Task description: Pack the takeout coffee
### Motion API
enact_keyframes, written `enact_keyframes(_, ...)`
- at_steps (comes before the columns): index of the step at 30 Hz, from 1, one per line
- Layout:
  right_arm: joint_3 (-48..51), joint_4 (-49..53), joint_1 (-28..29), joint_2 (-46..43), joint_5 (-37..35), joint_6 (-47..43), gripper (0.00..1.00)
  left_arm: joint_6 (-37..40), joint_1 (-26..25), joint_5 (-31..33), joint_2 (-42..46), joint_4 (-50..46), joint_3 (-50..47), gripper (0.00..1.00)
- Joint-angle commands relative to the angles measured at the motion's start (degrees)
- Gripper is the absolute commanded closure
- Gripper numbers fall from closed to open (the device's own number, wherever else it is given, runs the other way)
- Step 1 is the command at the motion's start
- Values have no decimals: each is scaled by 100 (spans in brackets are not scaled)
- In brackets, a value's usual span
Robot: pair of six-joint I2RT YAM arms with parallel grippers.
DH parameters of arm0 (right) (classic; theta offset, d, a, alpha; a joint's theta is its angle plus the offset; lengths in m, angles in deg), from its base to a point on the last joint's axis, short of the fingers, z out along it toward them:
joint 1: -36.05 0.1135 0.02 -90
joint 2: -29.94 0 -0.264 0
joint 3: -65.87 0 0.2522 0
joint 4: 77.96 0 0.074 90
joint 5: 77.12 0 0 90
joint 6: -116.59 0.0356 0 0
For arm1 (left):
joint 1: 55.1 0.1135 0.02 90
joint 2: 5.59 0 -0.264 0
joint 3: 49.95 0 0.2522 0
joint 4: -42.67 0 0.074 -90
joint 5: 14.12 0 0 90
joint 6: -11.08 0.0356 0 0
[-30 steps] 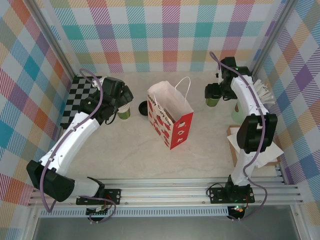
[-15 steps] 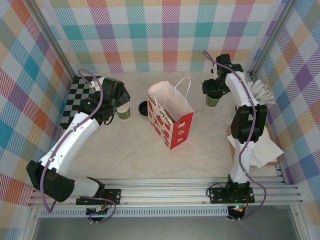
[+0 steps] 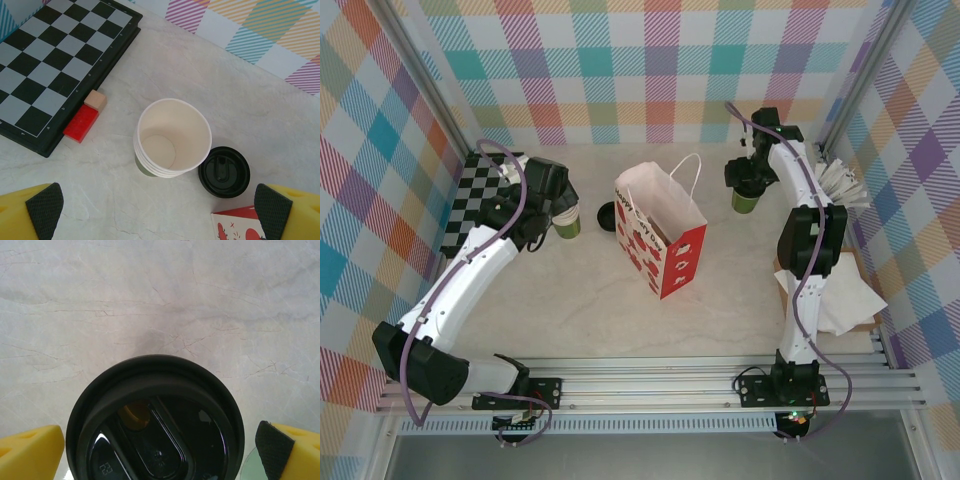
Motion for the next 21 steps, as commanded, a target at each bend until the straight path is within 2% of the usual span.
enact_keyframes(1,-206,220,-40,189,96,-178,0,1,111,156,123,-70,-65,0)
enact_keyframes(13,-292,356,-43,222,291,-51,0,13,113,142,88,-82,-73,0)
enact_keyframes(17,-226,410,-38,104,267,-41,10,14,109,155,106,-60,-105,0)
enact_keyframes(21,99,333,-42,-135,212,-41,11,15,113,135,124,-15,-156,0)
